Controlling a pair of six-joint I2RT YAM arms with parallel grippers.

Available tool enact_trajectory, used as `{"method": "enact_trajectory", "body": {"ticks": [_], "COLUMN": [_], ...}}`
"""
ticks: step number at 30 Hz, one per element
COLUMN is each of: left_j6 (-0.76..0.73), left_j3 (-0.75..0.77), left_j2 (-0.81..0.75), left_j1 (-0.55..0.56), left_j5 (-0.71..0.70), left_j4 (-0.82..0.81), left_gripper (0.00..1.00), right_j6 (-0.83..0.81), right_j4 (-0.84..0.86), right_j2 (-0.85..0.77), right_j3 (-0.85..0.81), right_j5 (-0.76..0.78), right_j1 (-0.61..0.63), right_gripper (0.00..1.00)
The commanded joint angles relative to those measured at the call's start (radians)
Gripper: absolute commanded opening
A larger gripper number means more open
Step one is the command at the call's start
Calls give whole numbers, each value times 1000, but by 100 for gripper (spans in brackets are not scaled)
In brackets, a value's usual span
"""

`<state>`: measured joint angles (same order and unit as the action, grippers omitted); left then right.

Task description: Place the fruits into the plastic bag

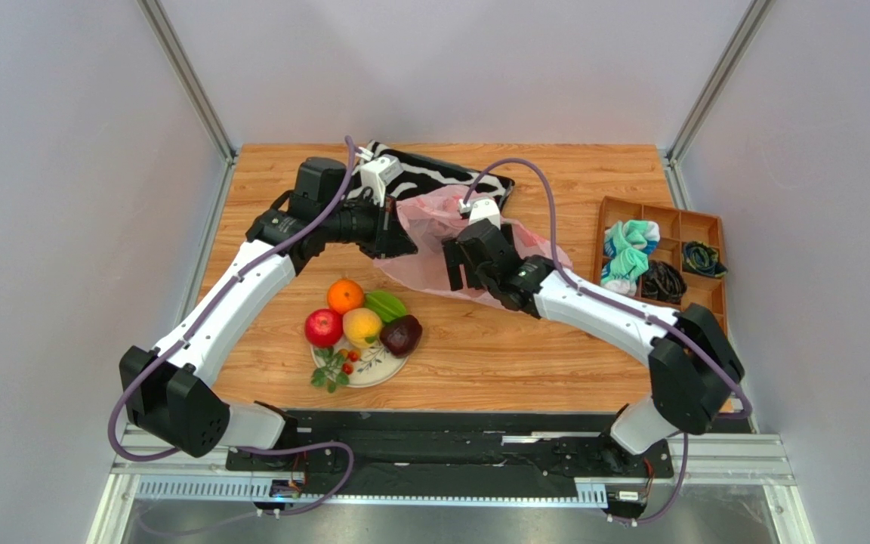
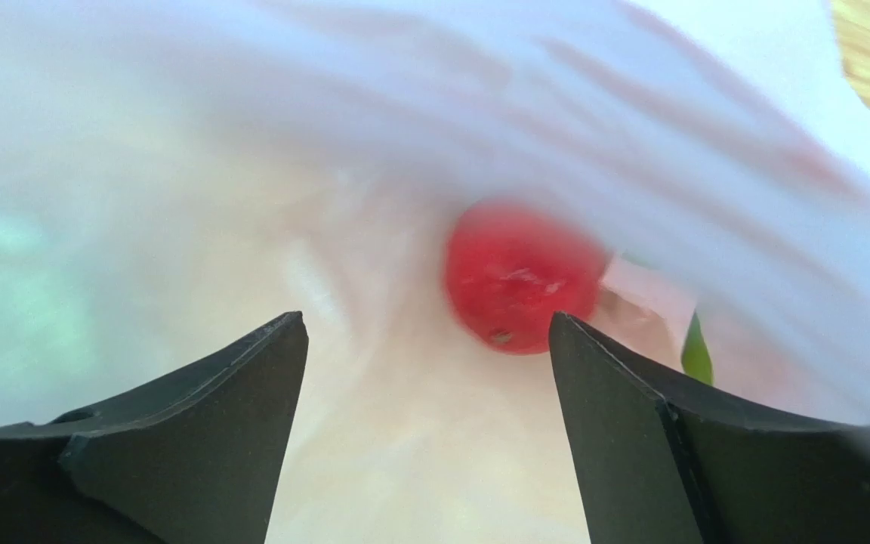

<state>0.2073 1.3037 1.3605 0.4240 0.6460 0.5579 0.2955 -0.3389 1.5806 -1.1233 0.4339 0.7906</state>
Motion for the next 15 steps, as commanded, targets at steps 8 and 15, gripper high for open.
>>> {"method": "enact_trajectory", "body": {"ticks": [8,15], "left_j6": [7,6], "left_j3": [0,2], "left_j2": [-21,-21], "left_j1": [6,6], "left_j5": [-22,-32], "left_j4": [-10,-6], "left_gripper": [0,0], "right_j6": [-1,-38], "right_j4": [167,195], "right_j2": [-232,-264], "right_j3": [88,85], "right_j5": [-257,-253], "right_j1": [76,212], "right_gripper": [80,83]}}
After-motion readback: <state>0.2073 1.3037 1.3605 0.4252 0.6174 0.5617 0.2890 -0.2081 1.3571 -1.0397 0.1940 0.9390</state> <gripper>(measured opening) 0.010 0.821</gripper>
